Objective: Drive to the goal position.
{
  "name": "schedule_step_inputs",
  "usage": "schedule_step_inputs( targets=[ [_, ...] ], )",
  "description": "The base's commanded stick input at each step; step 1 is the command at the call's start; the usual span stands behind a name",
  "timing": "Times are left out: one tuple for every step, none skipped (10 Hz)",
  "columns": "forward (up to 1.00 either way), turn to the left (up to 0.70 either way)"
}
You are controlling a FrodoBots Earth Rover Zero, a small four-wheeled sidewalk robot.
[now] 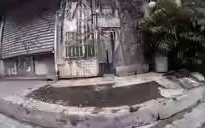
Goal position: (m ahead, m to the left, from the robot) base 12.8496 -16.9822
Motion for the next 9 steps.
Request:
schedule_step_inputs(
  targets=[
    [0.0,-0.45],
    [0.0,-0.45],
    [0.0,-0.45],
    [0.0,-0.45],
    [0.0,-0.45],
    [0.0,-0.45],
    [0.0,-0.45],
    [0.0,-0.45],
    [0.0,-0.45]
  ],
)
